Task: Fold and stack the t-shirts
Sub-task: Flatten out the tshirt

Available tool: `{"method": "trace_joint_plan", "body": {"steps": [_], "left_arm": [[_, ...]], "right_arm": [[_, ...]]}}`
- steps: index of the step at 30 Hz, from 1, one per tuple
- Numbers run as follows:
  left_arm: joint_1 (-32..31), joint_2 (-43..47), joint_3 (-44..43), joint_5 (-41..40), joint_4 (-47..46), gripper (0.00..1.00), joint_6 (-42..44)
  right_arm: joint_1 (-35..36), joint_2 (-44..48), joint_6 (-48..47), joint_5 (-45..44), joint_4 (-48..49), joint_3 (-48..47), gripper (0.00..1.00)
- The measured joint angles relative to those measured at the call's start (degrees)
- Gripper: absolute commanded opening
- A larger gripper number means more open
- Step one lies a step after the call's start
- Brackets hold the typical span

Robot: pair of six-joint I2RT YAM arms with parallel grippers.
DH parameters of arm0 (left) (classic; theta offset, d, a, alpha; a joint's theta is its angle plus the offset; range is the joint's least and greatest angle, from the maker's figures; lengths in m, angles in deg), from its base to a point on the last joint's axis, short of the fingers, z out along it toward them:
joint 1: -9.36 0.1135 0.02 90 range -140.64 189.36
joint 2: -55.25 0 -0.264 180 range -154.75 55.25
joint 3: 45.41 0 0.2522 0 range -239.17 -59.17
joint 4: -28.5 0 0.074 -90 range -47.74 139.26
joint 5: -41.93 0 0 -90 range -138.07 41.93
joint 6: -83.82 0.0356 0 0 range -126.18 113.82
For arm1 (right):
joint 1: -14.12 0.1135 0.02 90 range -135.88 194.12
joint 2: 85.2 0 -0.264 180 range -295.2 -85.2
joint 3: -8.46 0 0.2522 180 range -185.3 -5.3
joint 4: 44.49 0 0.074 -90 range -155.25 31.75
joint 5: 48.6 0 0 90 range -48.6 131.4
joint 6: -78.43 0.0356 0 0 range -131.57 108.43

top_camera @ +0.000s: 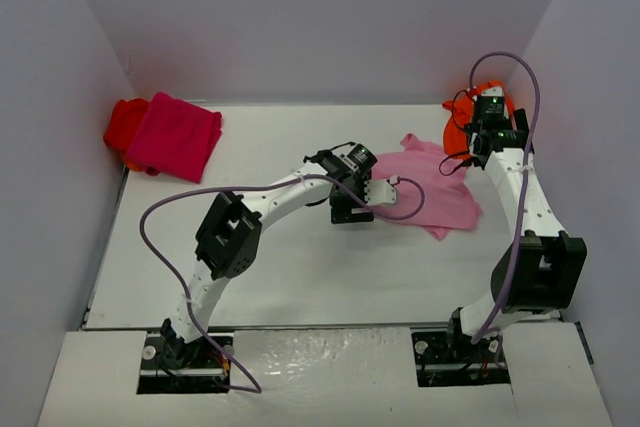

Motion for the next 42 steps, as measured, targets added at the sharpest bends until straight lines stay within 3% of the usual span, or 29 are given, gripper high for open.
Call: {"method": "trace_joint_plan", "body": {"steps": [3, 7, 10, 12, 15, 25, 32, 37, 42], "left_arm": [[0.0, -1.4, -2.1, 0.4, -0.5, 0.65, 0.1], [0.0, -2.0, -4.9, 0.8, -0.8, 0.64, -0.1], [0.0, -3.1, -8.9, 0.9, -1.5, 0.42, -0.1], [0.0, -4.7, -12.6, 1.1, -2.3, 0.16, -0.2], [0.0, -8.2, -18.5, 1.7, -3.4, 0.0, 0.2], [0.0, -19.0, -27.0, 6.7, -3.9, 0.0, 0.4], [0.8, -22.4, -28.3, 9.9, 2.8, 0.0, 1.5], [4.9, -22.9, -29.5, 11.4, 8.6, 0.0, 1.9], [14.4, -21.9, -27.5, 12.6, 9.9, 0.0, 1.7]], "right_arm": [[-0.2, 1.2, 0.2, -0.1, 0.2, 1.4, 0.73], [-0.3, 2.2, 0.6, -0.1, 0.3, 2.7, 0.74], [-0.7, 2.6, 1.0, -0.1, 0.4, 3.2, 0.74], [-1.0, 2.9, 1.2, 0.0, 0.5, 3.5, 0.75], [-1.8, 3.5, 1.4, 0.0, 0.6, 3.9, 0.75], [-4.1, 8.2, 1.6, 0.0, 0.7, 4.9, 0.75], [-4.7, 10.4, 1.9, 0.2, 0.7, 5.0, 0.78], [-4.7, 10.4, 2.6, 1.7, 0.7, 5.0, 0.8], [-4.7, 10.5, 3.4, 4.6, 0.6, 5.0, 0.8]]}}
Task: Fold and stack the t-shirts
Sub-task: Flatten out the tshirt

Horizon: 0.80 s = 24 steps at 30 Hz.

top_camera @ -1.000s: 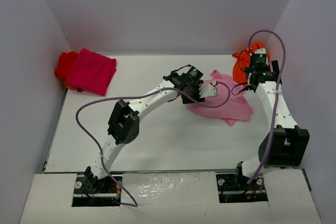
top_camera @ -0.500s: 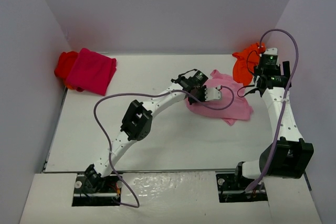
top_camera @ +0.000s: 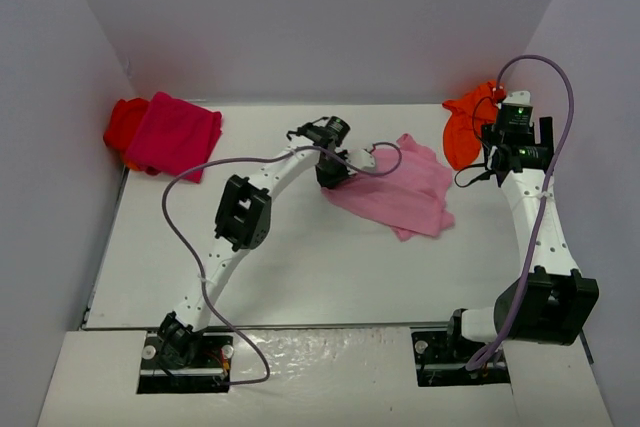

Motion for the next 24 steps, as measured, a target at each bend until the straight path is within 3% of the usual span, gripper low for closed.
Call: {"method": "trace_joint_plan", "body": {"steps": [7, 9, 11, 12, 16, 24], "left_arm": [[13.9, 4.9, 8.5, -4.2, -1.5, 0.04, -0.7], [16.3, 5.3, 9.2, -5.3, -2.1, 0.15, -0.8], [16.9, 7.4, 12.4, -6.3, -3.7, 0.58, -1.2], [16.9, 8.7, 14.3, -6.8, -4.3, 0.64, -1.5], [13.6, 15.2, 19.7, -8.4, -8.0, 0.73, -2.4], [0.4, 33.1, 26.1, -10.8, -11.8, 0.75, -0.7]], "right_arm": [[0.0, 0.0, 0.7, 3.5, -0.2, 0.0, 0.79], [0.0, 0.0, 0.8, 4.1, -0.3, 0.0, 0.79], [0.0, 0.0, 0.8, 4.6, -0.4, 0.0, 0.79], [0.0, 0.0, 0.8, 4.7, -0.4, 0.0, 0.79], [0.0, 0.1, 0.8, 5.3, -0.4, 0.0, 0.79], [0.0, 0.7, 0.8, 5.9, -0.4, 0.1, 0.79]]}}
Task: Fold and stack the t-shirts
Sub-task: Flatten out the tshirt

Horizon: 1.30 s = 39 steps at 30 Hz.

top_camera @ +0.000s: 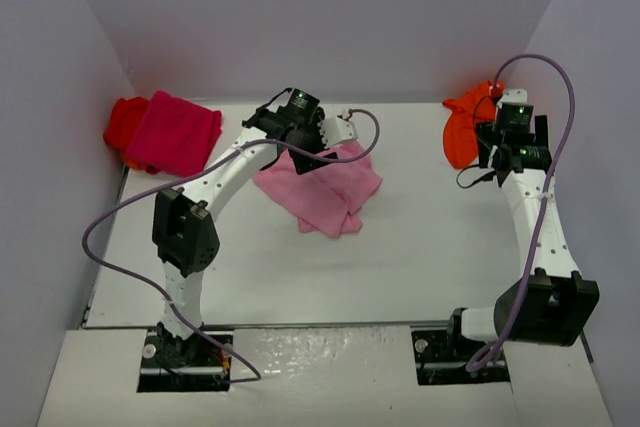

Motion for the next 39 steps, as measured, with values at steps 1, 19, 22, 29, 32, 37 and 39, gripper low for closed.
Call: {"method": "trace_joint_plan", "body": {"steps": [1, 19, 22, 29, 32, 37, 39], "left_arm": [[-1.6, 2.4, 1.7, -0.2, -0.2, 0.75, 0.4], [-13.1, 6.3, 33.7, -5.2, -12.0, 0.75, -4.1], [-14.4, 5.8, 33.7, -5.8, -14.8, 0.75, -5.3], [-17.3, 4.3, 33.7, -6.6, -18.2, 0.75, -7.9], [-18.7, 3.9, 33.7, -6.7, -18.9, 0.75, -8.7], [-20.1, 3.8, 33.8, -6.7, -19.9, 0.74, -9.8], [-20.2, 3.8, 34.0, -6.7, -20.4, 0.57, -10.2]], "right_arm": [[0.0, 0.0, 0.0, 0.1, 0.0, 0.0, 0.79], [0.0, 0.1, 0.2, 1.0, 0.0, 0.5, 0.8], [0.0, 0.2, 0.2, 1.0, 0.0, 1.2, 0.8], [0.0, 0.6, 0.2, 1.0, 0.0, 2.2, 0.8], [0.0, 0.7, 0.2, 1.0, 0.0, 2.2, 0.8], [0.0, 1.1, 0.2, 1.0, 0.1, 2.5, 0.8], [-0.1, 1.4, 0.2, 1.1, 0.0, 2.7, 0.8]]}}
